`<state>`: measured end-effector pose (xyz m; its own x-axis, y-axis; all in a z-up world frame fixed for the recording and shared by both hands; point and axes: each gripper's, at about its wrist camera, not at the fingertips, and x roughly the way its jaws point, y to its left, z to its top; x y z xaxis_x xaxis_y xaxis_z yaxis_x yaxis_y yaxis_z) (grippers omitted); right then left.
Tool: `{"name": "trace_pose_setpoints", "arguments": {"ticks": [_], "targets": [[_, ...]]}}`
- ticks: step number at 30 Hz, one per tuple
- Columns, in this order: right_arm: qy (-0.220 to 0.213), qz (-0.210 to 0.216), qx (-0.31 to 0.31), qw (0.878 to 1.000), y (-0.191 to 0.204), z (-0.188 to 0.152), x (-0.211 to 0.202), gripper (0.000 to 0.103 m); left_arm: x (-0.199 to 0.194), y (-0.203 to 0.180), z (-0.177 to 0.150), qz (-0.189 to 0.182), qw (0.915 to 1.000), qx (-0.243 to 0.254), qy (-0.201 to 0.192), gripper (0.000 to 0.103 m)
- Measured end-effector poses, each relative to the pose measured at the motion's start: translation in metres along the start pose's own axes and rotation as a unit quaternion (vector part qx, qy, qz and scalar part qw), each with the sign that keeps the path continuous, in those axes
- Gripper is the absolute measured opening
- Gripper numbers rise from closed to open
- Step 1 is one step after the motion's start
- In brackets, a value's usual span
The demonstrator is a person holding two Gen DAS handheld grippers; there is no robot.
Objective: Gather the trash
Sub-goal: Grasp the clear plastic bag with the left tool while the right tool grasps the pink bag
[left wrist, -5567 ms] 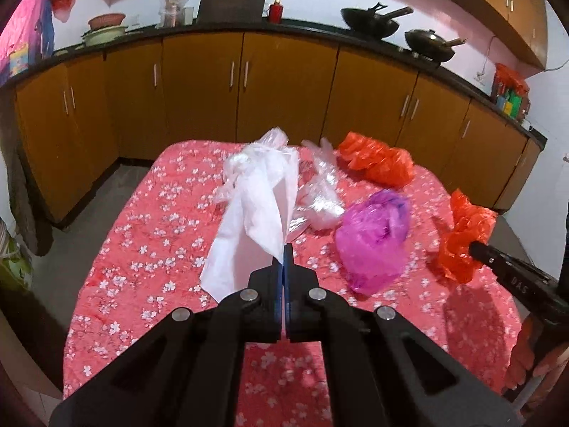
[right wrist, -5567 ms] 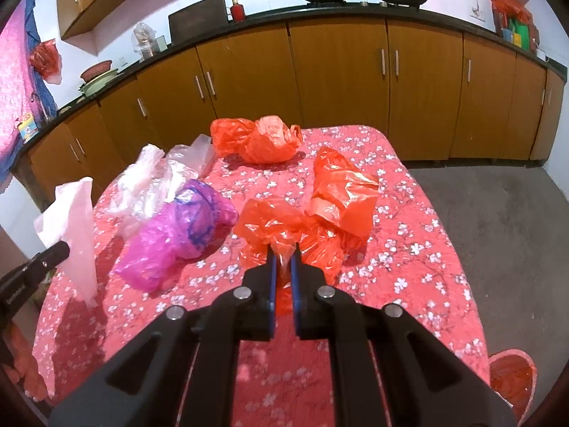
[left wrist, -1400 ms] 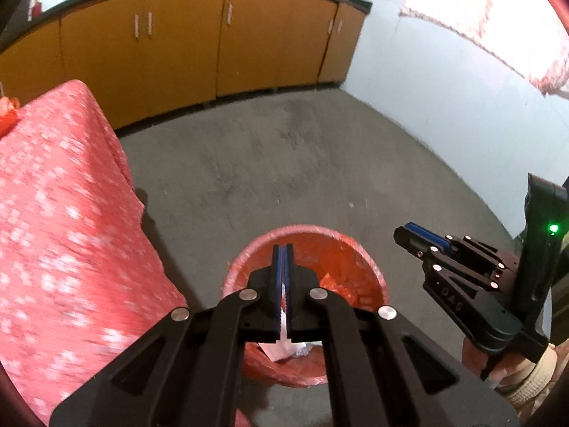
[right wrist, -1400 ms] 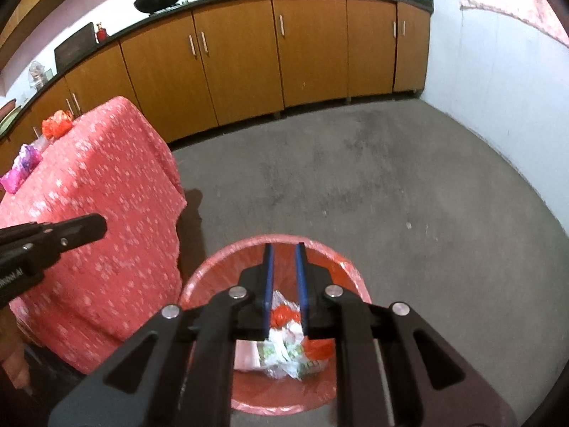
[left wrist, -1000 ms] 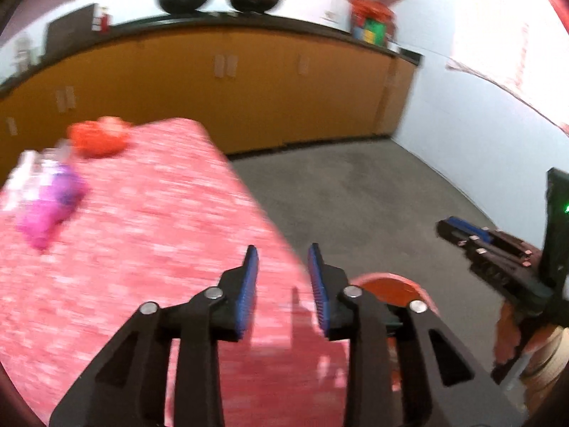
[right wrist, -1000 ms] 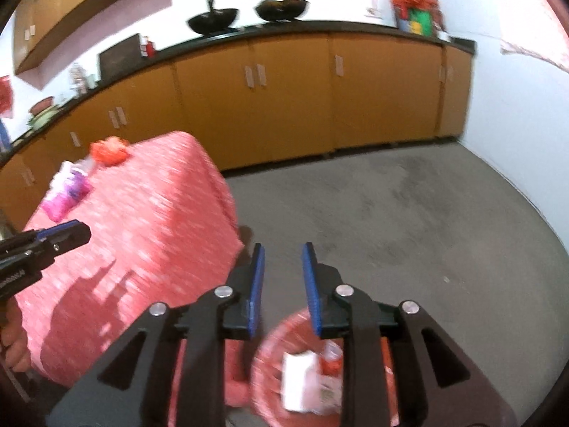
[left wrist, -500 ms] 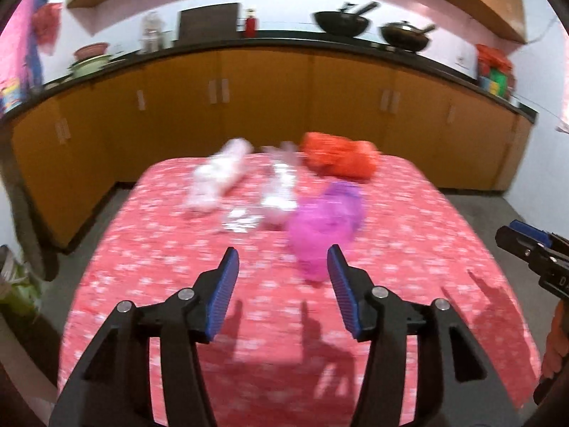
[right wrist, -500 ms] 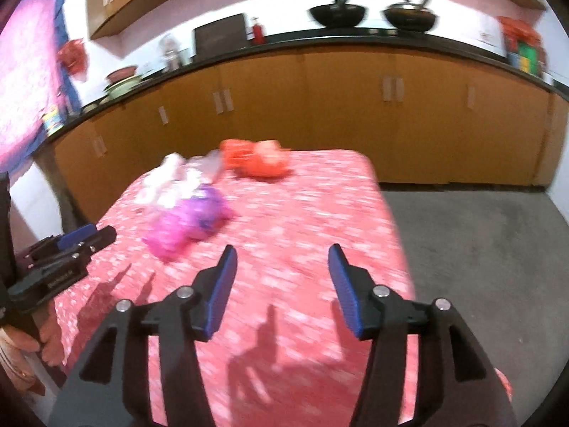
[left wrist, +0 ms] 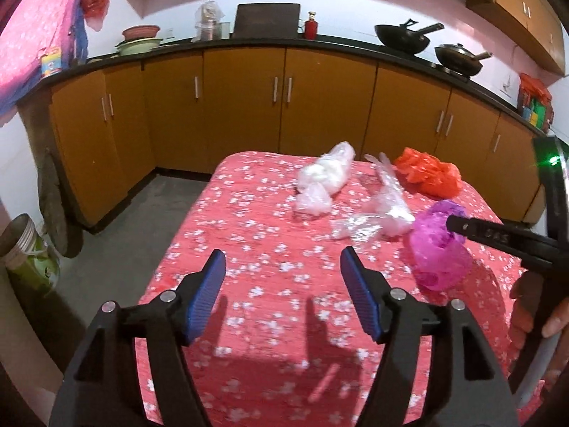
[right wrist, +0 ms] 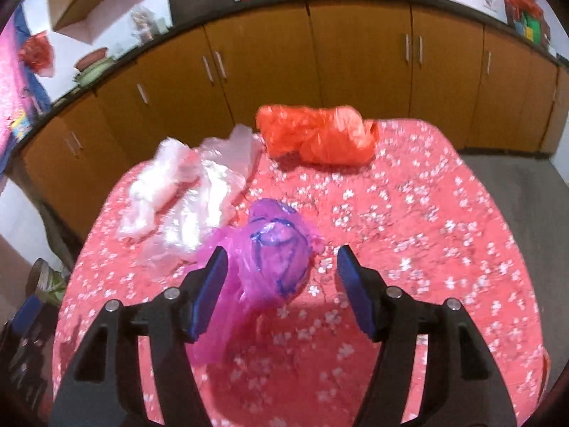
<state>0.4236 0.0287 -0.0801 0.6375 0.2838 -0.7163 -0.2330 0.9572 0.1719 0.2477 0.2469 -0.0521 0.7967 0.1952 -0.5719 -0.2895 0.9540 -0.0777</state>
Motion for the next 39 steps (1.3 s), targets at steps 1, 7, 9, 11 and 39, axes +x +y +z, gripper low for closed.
{"name": "trace_pose_setpoints", "arguments": {"ticks": [1,7,9,11,39], "targets": [[0.006,-0.001,-0.001,1.000,0.002,-0.001,0.005,0.063,0.000,0.003,0.000,0.000,1.0000,-0.003,0.000,0.067],[0.007,0.019,-0.047,0.999,0.014,-0.009,0.008,0.030,0.010,0.003,0.005,-0.010,0.9998,-0.015,0.005,0.067],[-0.002,0.016,-0.065,0.998,0.013,-0.013,0.000,0.027,0.014,-0.005,0.008,-0.020,0.9997,-0.015,0.003,0.067],[-0.014,0.009,-0.067,0.998,0.001,-0.016,-0.011,0.027,0.018,-0.019,0.012,-0.031,0.9995,-0.009,0.001,0.067],[-0.031,-0.014,-0.018,0.999,-0.092,-0.032,-0.038,0.027,0.114,-0.118,0.030,-0.020,0.9943,0.051,0.091,0.014]]}}
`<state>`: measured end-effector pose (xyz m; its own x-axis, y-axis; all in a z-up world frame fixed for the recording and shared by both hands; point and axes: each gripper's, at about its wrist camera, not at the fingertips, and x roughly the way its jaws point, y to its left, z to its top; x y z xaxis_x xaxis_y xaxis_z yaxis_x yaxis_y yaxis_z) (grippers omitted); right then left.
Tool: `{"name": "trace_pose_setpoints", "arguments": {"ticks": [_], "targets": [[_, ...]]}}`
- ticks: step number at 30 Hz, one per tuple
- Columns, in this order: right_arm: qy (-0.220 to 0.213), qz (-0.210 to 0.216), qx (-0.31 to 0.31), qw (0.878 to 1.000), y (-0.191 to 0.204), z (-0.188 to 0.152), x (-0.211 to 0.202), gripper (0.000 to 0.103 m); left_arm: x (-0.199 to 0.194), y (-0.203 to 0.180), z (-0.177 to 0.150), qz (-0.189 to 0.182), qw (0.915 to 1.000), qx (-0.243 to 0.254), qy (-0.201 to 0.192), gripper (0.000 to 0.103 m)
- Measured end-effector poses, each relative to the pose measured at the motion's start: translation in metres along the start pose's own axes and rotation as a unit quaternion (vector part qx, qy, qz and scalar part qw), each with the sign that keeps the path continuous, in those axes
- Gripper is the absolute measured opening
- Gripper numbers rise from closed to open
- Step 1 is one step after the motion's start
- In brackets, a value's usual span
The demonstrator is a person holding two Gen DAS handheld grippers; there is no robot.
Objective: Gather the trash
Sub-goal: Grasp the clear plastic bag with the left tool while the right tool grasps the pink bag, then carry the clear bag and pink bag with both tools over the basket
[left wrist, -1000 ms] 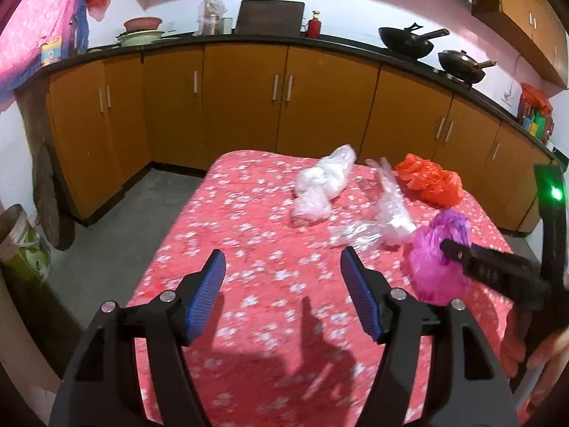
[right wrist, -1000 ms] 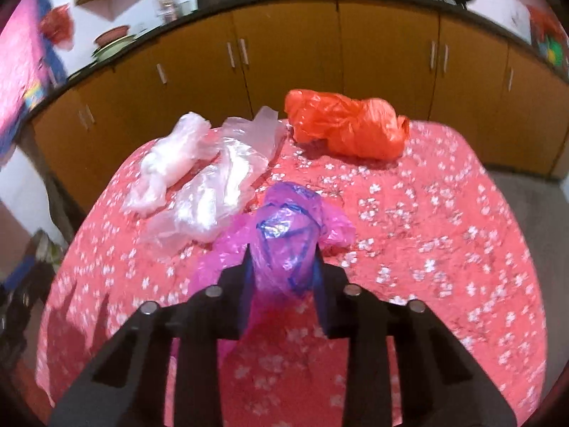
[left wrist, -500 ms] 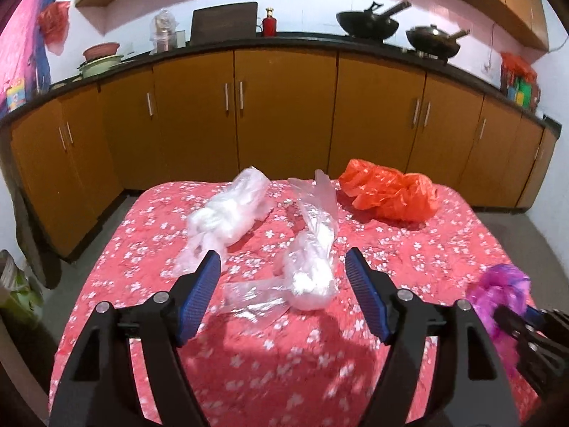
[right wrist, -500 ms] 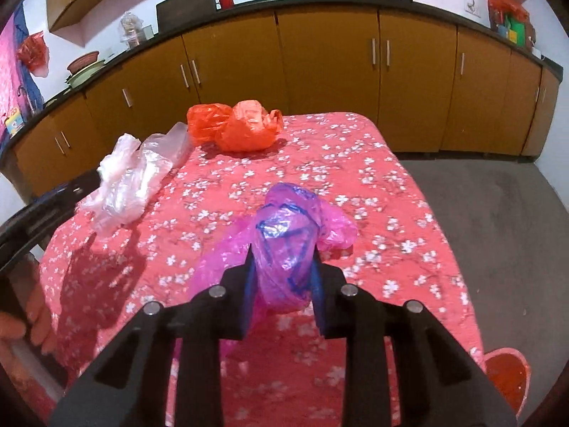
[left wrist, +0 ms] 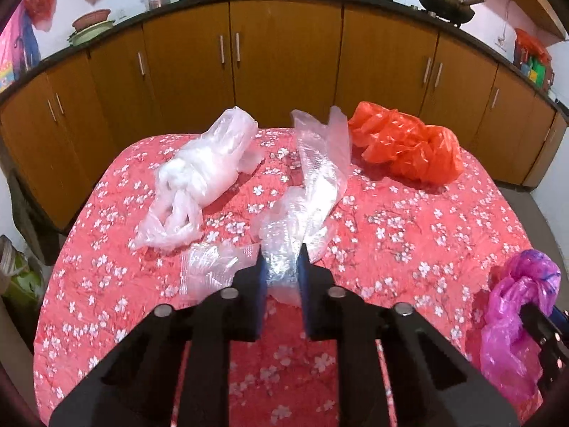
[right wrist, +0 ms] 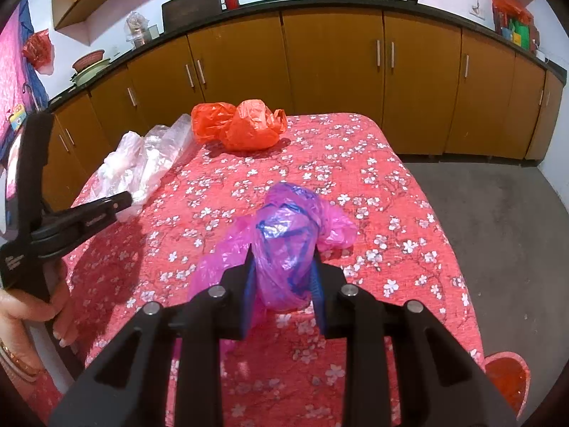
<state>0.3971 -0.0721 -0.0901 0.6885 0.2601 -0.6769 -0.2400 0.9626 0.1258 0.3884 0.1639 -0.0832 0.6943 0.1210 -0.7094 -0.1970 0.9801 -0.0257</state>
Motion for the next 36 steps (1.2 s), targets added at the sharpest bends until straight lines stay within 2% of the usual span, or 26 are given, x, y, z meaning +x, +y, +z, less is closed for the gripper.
{"name": "trace_pose_setpoints", "arguments": {"ticks": [9,15,26,36], "targets": [[-0.012,0.010,0.006,1.000,0.000,-0.006,-0.015,0.027,-0.042,0.005,-0.034,-0.004,0.9998,0.011,-0.017,0.013],[-0.028,0.013,0.001,1.000,0.004,-0.008,-0.039,0.027,-0.072,0.000,-0.050,-0.004,0.9991,0.023,-0.035,0.013],[-0.065,0.007,-0.013,0.998,0.001,-0.013,-0.093,0.027,-0.119,-0.021,-0.056,-0.009,0.9971,0.037,-0.065,0.013],[-0.098,-0.002,0.005,0.995,-0.029,-0.018,-0.144,0.027,-0.161,-0.059,-0.058,-0.029,0.9932,0.065,-0.091,0.013]]}}
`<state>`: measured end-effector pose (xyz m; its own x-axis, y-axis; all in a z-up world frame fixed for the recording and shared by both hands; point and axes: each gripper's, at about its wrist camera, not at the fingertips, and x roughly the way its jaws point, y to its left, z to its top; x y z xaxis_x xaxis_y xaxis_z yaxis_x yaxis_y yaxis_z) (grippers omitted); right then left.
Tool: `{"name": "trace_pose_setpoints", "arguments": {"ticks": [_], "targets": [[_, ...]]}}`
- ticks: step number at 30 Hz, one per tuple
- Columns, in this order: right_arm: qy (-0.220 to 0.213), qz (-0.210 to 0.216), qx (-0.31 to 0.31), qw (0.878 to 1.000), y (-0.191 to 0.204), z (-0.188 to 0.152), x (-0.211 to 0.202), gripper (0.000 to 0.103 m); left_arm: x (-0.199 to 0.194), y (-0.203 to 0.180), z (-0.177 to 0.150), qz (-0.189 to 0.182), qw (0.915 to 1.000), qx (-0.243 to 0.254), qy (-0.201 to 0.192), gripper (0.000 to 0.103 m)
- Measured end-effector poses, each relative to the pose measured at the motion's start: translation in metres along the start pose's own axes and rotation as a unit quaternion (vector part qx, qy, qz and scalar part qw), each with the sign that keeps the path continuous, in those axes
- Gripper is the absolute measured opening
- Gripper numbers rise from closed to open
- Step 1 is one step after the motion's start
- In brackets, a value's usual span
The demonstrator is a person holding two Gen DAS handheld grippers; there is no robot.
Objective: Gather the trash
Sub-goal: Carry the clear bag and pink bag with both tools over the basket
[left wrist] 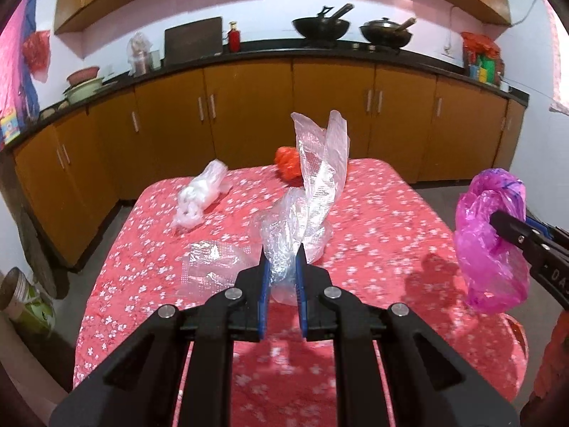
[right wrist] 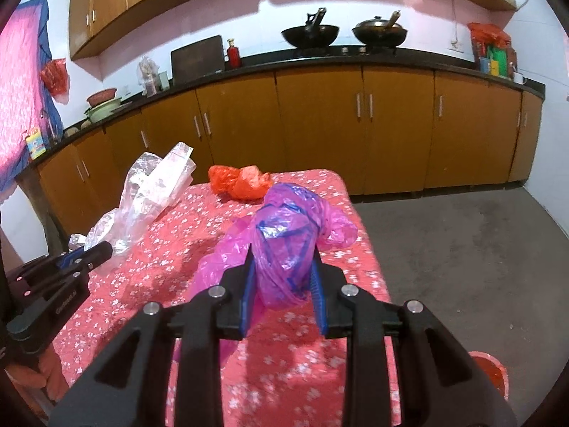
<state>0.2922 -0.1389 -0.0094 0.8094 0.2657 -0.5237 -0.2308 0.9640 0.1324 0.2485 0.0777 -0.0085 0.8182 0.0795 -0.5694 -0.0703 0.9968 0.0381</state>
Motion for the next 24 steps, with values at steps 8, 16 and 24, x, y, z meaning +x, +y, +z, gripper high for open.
{"name": "trace_pose_setpoints", "arguments": {"ticks": [8,16,24], "targets": [[-0.014,-0.026,0.016,0.999,-0.040,-0.006,-0.030,0.027,-0.019,-0.043,0.003,-0.027,0.9992,0.027,-0.013,0.013],[-0.023,-0.051,0.034,0.998,-0.080,-0.010,-0.047,0.027,-0.027,-0.077,0.002,-0.050,0.9977,0.043,-0.015,0.013],[-0.023,-0.072,0.048,0.996,-0.110,-0.017,-0.057,0.027,-0.031,-0.108,-0.002,-0.071,0.9958,0.056,-0.010,0.013]]}}
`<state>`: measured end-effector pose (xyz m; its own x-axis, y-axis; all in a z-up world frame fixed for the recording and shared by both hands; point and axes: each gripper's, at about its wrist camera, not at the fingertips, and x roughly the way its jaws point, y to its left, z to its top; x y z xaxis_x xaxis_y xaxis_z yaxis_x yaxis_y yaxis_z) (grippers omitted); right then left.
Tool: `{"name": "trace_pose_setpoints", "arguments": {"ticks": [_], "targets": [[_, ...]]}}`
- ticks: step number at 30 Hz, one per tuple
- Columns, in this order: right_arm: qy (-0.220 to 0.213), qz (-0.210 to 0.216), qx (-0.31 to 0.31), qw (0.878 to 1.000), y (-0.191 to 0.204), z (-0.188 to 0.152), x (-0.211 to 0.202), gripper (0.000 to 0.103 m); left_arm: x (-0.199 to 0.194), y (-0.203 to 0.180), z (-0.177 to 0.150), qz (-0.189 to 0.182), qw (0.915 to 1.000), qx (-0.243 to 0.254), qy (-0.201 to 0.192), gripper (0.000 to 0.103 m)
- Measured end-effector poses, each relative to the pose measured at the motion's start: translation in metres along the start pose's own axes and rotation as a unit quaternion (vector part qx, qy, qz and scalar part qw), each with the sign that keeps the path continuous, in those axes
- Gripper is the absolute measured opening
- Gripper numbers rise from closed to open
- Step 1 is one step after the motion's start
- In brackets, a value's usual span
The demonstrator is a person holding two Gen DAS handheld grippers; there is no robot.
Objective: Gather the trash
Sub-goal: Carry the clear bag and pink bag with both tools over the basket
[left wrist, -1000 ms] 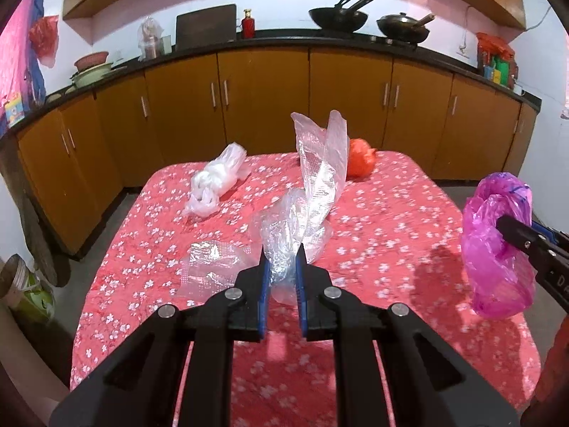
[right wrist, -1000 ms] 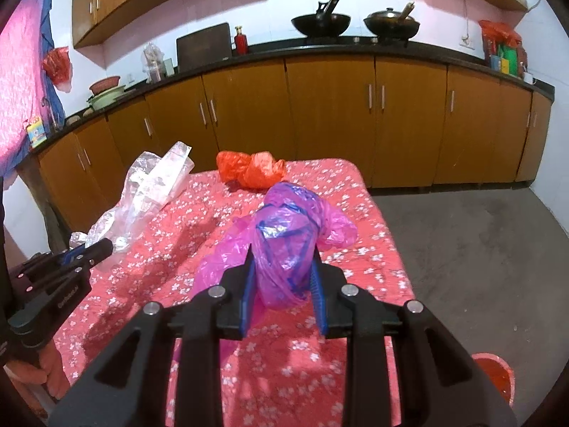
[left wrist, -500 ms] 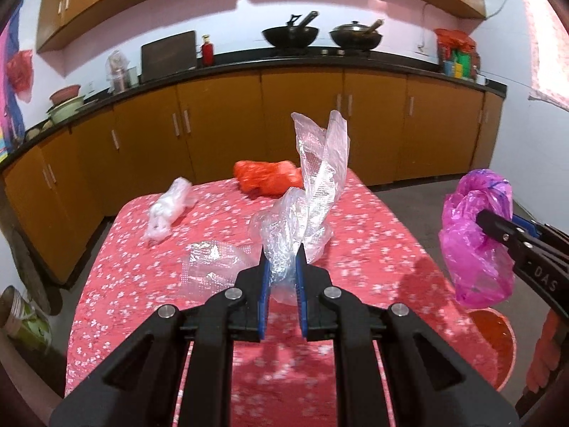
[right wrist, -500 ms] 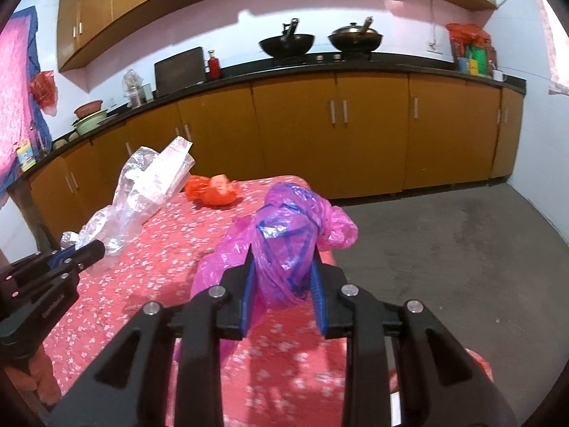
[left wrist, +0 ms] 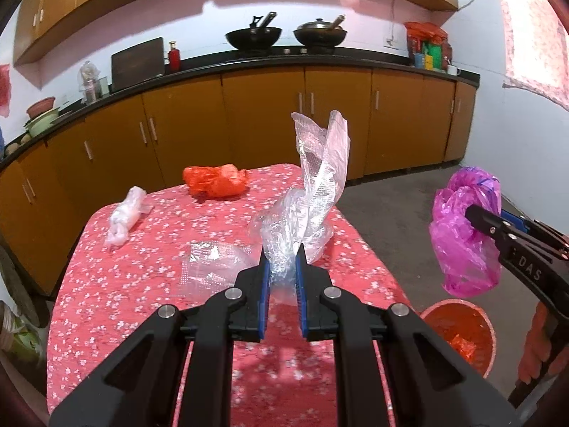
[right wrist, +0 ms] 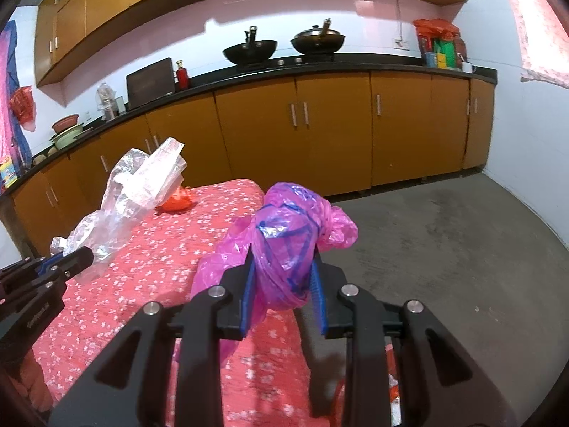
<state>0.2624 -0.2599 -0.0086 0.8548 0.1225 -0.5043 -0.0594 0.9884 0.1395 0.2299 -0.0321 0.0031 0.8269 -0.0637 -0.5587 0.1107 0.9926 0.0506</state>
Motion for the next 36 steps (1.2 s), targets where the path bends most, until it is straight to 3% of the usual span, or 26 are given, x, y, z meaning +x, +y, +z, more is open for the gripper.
{"name": "trace_pose_setpoints", "arguments": {"ticks": [25,31,36], "targets": [[0.012,-0.052,0.027,0.998,-0.060,-0.022,-0.007,0.027,0.008,-0.075,-0.012,-0.055,0.9976,0.033,0.024,0.013],[0.018,-0.102,0.004,0.995,-0.095,-0.055,-0.014,0.028,0.008,-0.110,-0.026,-0.101,0.9934,0.036,0.040,0.013],[0.065,-0.140,0.019,0.988,-0.143,-0.103,-0.012,0.028,0.015,-0.152,-0.052,-0.147,0.9860,0.042,0.067,0.013]]}}
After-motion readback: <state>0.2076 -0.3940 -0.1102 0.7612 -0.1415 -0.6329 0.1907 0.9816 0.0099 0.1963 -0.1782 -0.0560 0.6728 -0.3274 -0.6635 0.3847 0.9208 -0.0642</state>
